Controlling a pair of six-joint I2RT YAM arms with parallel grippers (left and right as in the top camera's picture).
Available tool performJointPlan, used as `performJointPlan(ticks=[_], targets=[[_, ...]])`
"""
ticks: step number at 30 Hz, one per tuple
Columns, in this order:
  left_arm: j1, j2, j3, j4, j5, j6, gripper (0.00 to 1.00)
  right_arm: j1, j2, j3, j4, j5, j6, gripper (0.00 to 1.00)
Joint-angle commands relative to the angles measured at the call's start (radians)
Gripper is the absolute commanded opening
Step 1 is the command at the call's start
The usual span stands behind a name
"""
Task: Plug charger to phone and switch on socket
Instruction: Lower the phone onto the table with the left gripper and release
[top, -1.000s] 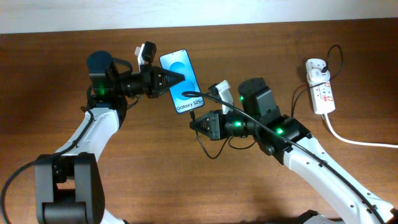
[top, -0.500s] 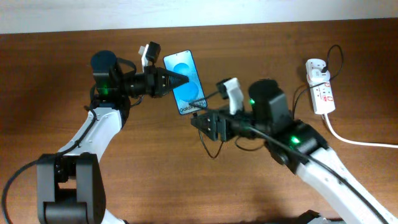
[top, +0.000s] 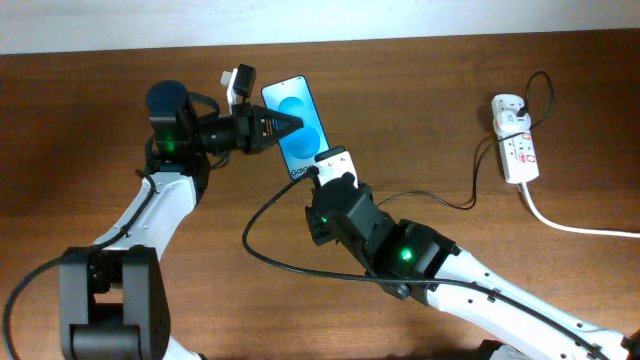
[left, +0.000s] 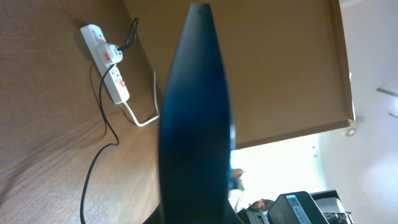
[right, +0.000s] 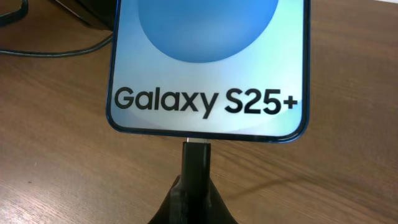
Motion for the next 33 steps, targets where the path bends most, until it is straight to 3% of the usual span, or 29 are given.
performJointPlan(ticks=[1,6,9,11,12,14,15,17,19,20,22,24,28,31,33], targets=[[-0.084,0.002,0.008,0.001,0.170,0.031,0.00,-0.007,-0.004,0.021,0.161,0.046,-0.078,0.04],[-0.110,0.001,-0.015,0.001,0.175,0.061,0.00,-0.020,-0.003,0.077,0.188,0.006,-0.085,0.04],[-0.109,0.002,-0.070,0.001,0.146,0.068,0.00,-0.065,-0.003,0.089,0.144,-0.154,-0.076,0.09],[-0.104,0.001,-0.071,0.005,0.052,0.068,0.00,-0.064,-0.015,0.090,0.052,-0.217,-0.048,0.24],[-0.100,0.002,-0.071,0.005,-0.033,0.063,0.00,-0.064,-0.064,0.101,-0.029,-0.267,-0.043,0.45],[-0.106,0.001,-0.068,0.008,-0.190,-0.003,0.00,-0.065,-0.163,0.158,-0.169,-0.280,-0.044,0.69],[-0.127,0.001,-0.062,0.069,-0.267,-0.099,0.00,-0.068,-0.231,0.206,-0.269,-0.261,-0.044,0.80],[-0.214,0.001,-0.023,0.292,-0.373,-0.238,0.00,-0.095,-0.370,0.309,-0.443,-0.150,-0.045,0.96],[-0.311,0.002,0.062,0.260,-0.440,-0.249,0.00,-0.123,-0.500,0.382,-0.537,-0.019,-0.044,0.99],[-0.361,0.002,0.113,0.150,-0.446,-0.198,0.00,-0.130,-0.571,0.408,-0.571,0.067,-0.044,0.99],[-0.431,0.006,0.219,-0.232,-0.457,0.065,0.00,-0.131,-0.729,0.411,-0.599,0.209,-0.044,0.99],[-0.420,0.049,0.287,-0.473,-0.417,0.279,0.00,-0.131,-0.784,0.406,-0.620,0.222,-0.044,0.99],[-0.300,0.196,0.306,-0.612,-0.285,0.530,0.00,-0.131,-0.771,0.366,-0.613,0.222,-0.043,0.99],[-0.264,0.315,0.306,-0.765,-0.415,0.703,0.00,-0.130,-0.704,0.316,-0.582,0.226,0.032,0.99],[-0.257,0.362,0.306,-0.812,-0.419,0.729,0.00,-0.130,-0.623,0.313,-0.578,0.226,0.051,0.99]])
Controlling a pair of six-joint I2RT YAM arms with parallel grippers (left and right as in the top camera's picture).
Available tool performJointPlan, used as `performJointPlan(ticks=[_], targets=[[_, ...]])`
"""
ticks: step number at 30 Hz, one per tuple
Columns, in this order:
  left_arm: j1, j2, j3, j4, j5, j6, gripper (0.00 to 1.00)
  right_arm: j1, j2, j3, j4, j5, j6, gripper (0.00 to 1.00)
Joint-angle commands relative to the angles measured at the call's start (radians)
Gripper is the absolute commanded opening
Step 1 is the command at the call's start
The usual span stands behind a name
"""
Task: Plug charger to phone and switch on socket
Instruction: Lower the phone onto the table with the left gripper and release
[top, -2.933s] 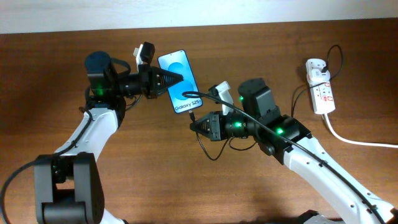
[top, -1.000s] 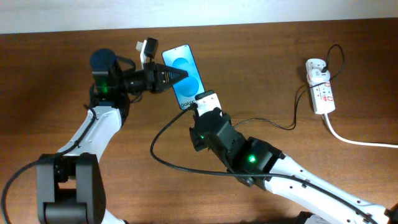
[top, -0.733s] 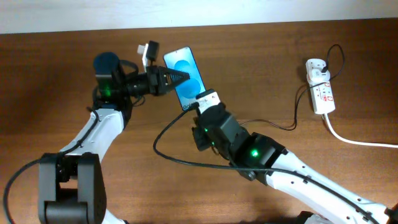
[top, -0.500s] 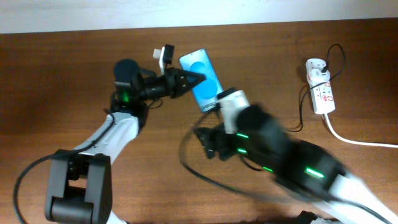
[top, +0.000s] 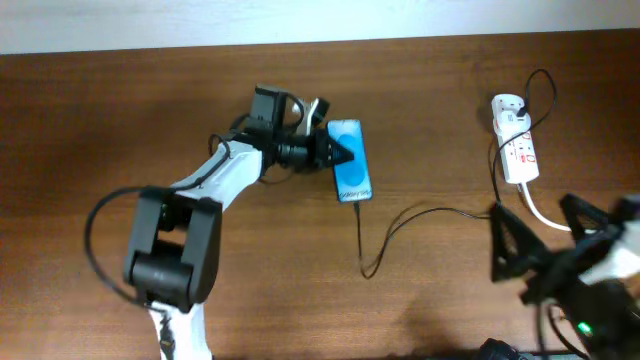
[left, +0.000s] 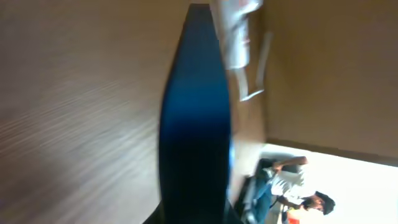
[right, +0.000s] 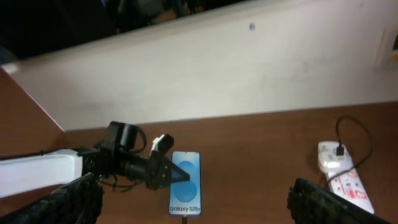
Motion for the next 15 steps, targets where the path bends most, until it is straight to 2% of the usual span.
performJointPlan(ticks=[1,5,11,15], targets=[[0.000,0.061,0.013,-0.041,-0.033,0.152,0.00,-0.003,0.128,-0.012,0.013,0.016,0.042,0.99],[0.018,0.093,0.012,-0.121,-0.146,0.178,0.01,-0.003,0.274,-0.012,0.031,0.016,0.079,0.99],[0.047,0.159,0.012,-0.182,-0.146,0.177,0.10,-0.003,0.328,-0.012,0.074,0.010,0.119,0.99],[0.047,0.159,0.012,-0.202,-0.147,0.170,0.45,-0.003,0.328,-0.012,0.075,0.033,0.119,0.99]])
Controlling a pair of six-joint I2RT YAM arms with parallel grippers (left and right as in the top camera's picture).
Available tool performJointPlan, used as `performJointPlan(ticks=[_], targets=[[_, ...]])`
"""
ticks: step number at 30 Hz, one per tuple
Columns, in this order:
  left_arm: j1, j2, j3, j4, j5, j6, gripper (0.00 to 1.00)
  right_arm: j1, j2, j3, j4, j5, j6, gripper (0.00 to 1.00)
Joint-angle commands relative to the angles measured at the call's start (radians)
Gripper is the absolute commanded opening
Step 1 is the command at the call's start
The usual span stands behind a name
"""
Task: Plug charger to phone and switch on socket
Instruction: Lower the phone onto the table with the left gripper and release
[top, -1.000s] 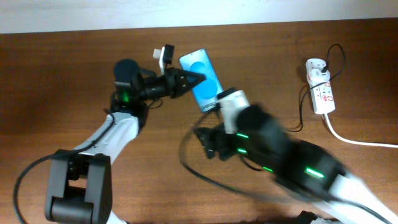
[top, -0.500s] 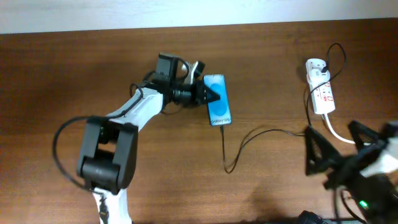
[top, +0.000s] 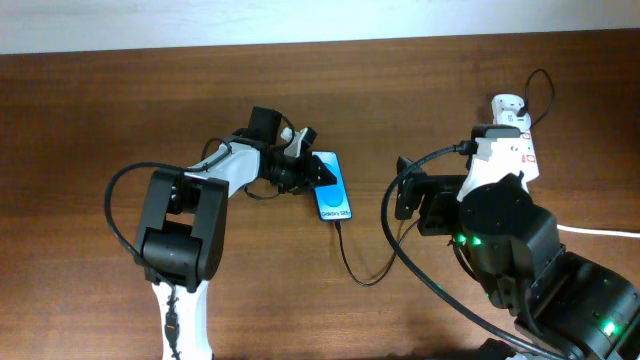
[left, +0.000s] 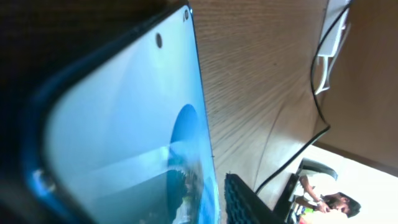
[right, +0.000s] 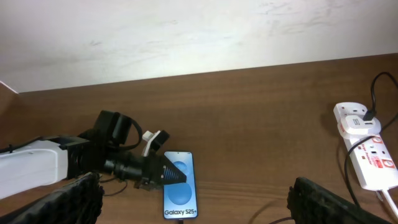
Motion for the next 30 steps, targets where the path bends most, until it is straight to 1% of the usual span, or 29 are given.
performJointPlan(ticks=[1,2,3,6,9,10,11,12,13,14,15,16,17,19,20,22,23,24,26,27,28,29,30], targets=[[0.002,0.027,0.006,-0.006,-0.021,0.018,0.50,-0.003,-0.005,-0.003,0.003,0.032,0.009,0.99],[0.001,0.027,0.006,-0.010,-0.021,0.018,0.55,-0.003,-0.005,-0.003,0.003,0.032,0.009,0.99],[0.002,0.027,0.006,-0.013,-0.028,0.017,0.64,-0.003,-0.005,-0.003,-0.001,0.040,0.009,0.99],[0.001,0.027,0.006,-0.060,-0.098,0.019,0.67,-0.003,0.003,-0.003,0.002,0.085,0.009,0.99],[-0.016,0.027,0.011,-0.108,-0.107,0.133,0.68,-0.003,0.016,-0.003,0.016,0.084,0.009,0.99],[-0.031,0.027,0.019,-0.147,-0.122,0.200,0.69,-0.003,0.024,-0.003,0.019,0.084,0.009,0.99],[-0.046,0.027,0.031,-0.209,-0.216,0.233,0.70,-0.003,0.029,-0.003,0.018,0.084,0.009,0.99],[-0.059,0.027,0.047,-0.272,-0.352,0.236,0.72,-0.003,0.032,-0.003,0.019,0.084,0.010,0.99],[-0.067,0.027,0.061,-0.312,-0.441,0.238,0.73,-0.003,0.035,-0.003,0.019,0.084,0.011,0.99],[-0.070,0.027,0.081,-0.342,-0.494,0.247,0.73,-0.004,0.040,-0.003,0.019,0.093,0.039,0.99],[-0.070,0.027,0.097,-0.354,-0.507,0.247,0.74,-0.004,0.047,-0.003,0.018,0.114,0.077,0.99],[-0.068,0.027,0.116,-0.360,-0.509,0.246,0.82,-0.004,0.056,-0.003,0.018,0.137,0.115,0.99],[-0.067,0.027,0.138,-0.367,-0.511,0.245,0.99,-0.004,0.072,-0.003,0.016,0.142,0.163,0.99],[-0.067,0.027,0.175,-0.408,-0.545,0.245,1.00,-0.021,0.091,-0.003,-0.009,0.146,0.258,0.99],[-0.066,0.027,0.201,-0.449,-0.610,0.245,0.99,-0.047,0.099,-0.003,-0.034,0.143,0.307,0.99],[-0.054,0.011,0.290,-0.572,-0.739,0.246,0.99,-0.135,0.105,-0.003,-0.086,0.100,0.391,0.99],[-0.037,-0.023,0.363,-0.645,-0.773,0.246,1.00,-0.247,0.105,-0.003,-0.113,0.029,0.401,0.99],[-0.022,-0.064,0.411,-0.673,-0.771,0.246,1.00,-0.335,0.106,-0.003,-0.121,-0.015,0.400,0.95],[0.007,-0.208,0.462,-0.673,-0.769,0.245,0.99,-0.512,0.127,-0.003,-0.138,-0.040,0.378,0.44],[0.020,-0.290,0.463,-0.658,-0.773,0.246,0.99,-0.604,0.150,-0.003,-0.138,-0.071,0.335,0.28],[0.042,-0.427,0.463,-0.637,-0.796,0.246,0.99,-0.703,0.184,-0.003,-0.137,-0.137,0.310,0.08],[0.061,-0.618,0.463,-0.607,-0.864,0.245,0.99,-0.861,0.263,-0.003,-0.121,-0.283,0.248,0.04],[0.062,-0.692,0.463,-0.599,-0.916,0.245,0.99,-0.916,0.304,-0.003,-0.108,-0.339,0.209,0.04]])
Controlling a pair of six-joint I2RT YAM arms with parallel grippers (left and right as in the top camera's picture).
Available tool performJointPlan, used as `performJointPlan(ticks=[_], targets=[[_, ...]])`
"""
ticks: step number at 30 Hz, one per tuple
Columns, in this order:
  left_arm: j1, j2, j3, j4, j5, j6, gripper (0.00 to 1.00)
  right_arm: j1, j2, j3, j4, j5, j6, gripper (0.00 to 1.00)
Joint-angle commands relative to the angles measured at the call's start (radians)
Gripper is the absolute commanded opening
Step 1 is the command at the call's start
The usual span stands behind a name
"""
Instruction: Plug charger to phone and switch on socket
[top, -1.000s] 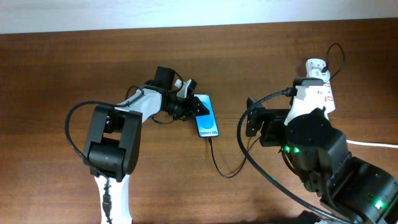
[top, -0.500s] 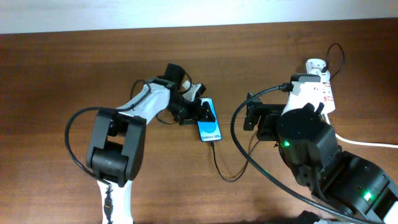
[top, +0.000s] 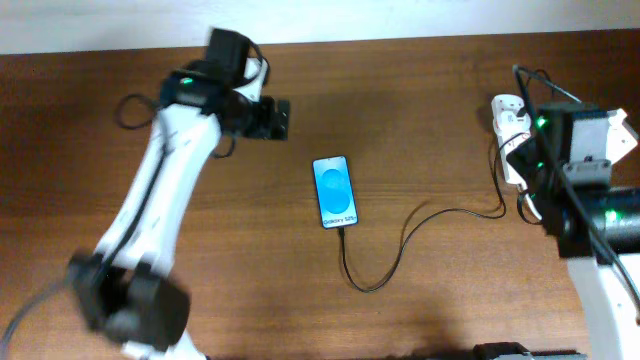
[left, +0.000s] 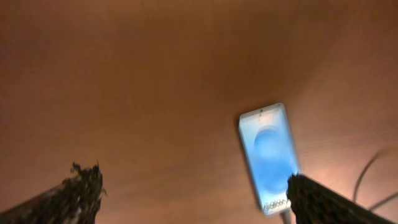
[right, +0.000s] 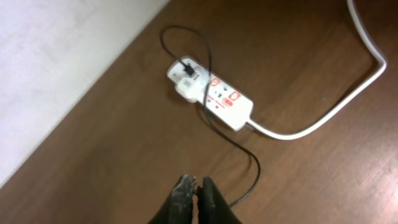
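Note:
The phone (top: 334, 191) lies flat on the table, screen up, showing a blue disc; in the left wrist view the phone (left: 268, 155) lies below and ahead. A black charger cable (top: 400, 235) runs from its bottom edge to the white socket strip (top: 512, 135). My left gripper (top: 278, 120) hangs open, up and left of the phone, nothing between its fingers (left: 81, 193). My right gripper (right: 194, 183) is shut and empty, above the table just short of the socket strip (right: 214, 96), whose red switches and plugged-in charger (right: 185, 81) show.
A white mains cord (right: 323, 118) leaves the strip toward the right table edge. The black cable (right: 245, 155) loops close under my right fingertips. The white wall borders the table's far edge (top: 400, 40).
My left gripper was at the phone; now it is open, away up and to the left, and the phone lies free. My right gripper, then open mid-table, is shut near the socket strip.
First my left gripper held the phone on edge while my right gripper held the charger plug at its port. Then the cable hung from the phone and the right gripper was open, far back. Now the phone lies flat, released, plugged in.

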Motion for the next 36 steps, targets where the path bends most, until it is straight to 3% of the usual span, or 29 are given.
performJointPlan(ticks=[1,4,6,10,14,20,32,36], targets=[[0.024,-0.387,0.026,0.027,-0.192,0.014,0.99,-0.219,0.149,-0.001,0.037,-0.262,-0.138,0.04],[0.024,-0.570,0.026,-0.021,-0.300,0.014,0.99,-0.344,0.302,0.010,0.093,-0.424,-0.214,0.04],[0.024,-0.695,0.026,-0.160,-0.340,0.015,0.99,-0.429,0.465,0.053,0.142,-0.510,-0.234,0.04],[0.024,-0.788,0.026,-0.408,-0.425,0.015,0.99,-0.452,0.715,0.198,0.114,-0.605,-0.267,0.04],[0.024,-0.817,0.026,-0.637,-0.425,0.015,0.99,-0.452,0.909,0.367,0.105,-0.681,-0.200,0.04],[0.024,-0.856,0.024,-0.637,-0.425,0.014,0.99,-0.443,0.982,0.382,0.219,-0.652,-0.094,0.04],[0.024,-1.148,0.024,-0.637,-0.425,0.015,0.99,-0.431,1.041,0.382,0.321,-0.634,-0.053,0.04],[0.024,-1.167,0.024,-0.637,-0.425,0.015,0.99,-0.393,1.073,0.382,0.341,-0.626,-0.037,0.04]])
